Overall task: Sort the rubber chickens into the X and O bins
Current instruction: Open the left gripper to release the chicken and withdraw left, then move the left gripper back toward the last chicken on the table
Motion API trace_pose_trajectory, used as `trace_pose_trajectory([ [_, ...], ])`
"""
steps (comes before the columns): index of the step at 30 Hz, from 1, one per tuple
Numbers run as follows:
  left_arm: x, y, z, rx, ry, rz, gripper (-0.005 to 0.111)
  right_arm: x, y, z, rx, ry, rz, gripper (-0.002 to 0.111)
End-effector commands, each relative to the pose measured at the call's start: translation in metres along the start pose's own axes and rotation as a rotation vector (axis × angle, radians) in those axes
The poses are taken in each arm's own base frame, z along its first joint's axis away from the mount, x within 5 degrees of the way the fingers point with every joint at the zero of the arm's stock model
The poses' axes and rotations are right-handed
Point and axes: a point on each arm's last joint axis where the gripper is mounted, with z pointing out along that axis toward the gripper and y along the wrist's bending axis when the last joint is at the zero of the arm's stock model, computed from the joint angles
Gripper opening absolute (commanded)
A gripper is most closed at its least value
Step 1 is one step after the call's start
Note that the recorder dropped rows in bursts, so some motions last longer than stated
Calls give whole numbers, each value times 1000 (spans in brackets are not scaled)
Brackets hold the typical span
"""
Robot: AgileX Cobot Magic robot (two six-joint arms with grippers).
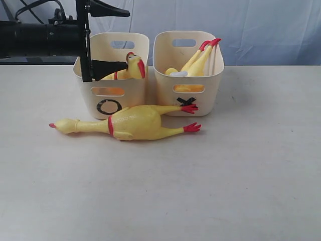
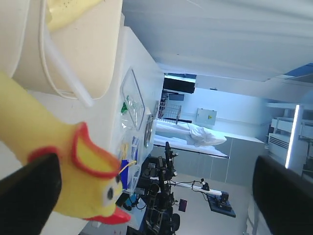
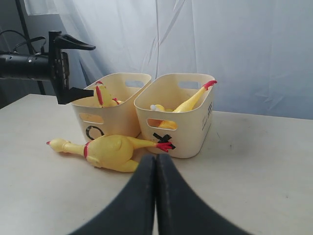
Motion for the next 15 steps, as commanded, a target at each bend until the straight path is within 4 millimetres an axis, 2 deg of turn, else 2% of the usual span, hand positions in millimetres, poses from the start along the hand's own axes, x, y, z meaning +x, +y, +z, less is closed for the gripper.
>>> trace_pose_trajectory([
  [1,7,-22,-4,48,-4,20,103,1,0,0,1,-8,-6,-1],
  [3,11,-35,-12,53,-15,58,103,1,0,0,1,-8,-6,-1],
  [6,18,-56,-43,-10,-55,171,103,1,0,0,1,-8,-6,-1],
  [8,23,-63,-65,-104,-78,291,103,1,0,0,1,-8,-6,-1],
  [9,28,-68,-81,-190,-85,413,103,1,0,0,1,-8,-6,-1],
  [11,40,-72,-96,-339,-57,602,103,1,0,0,1,-8,-6,-1],
  [13,51,-74,-106,-493,-20,703,103,1,0,0,1,-8,-6,-1],
  [15,58,-76,-111,-559,-7,744,103,1,0,0,1,-8,-6,-1],
])
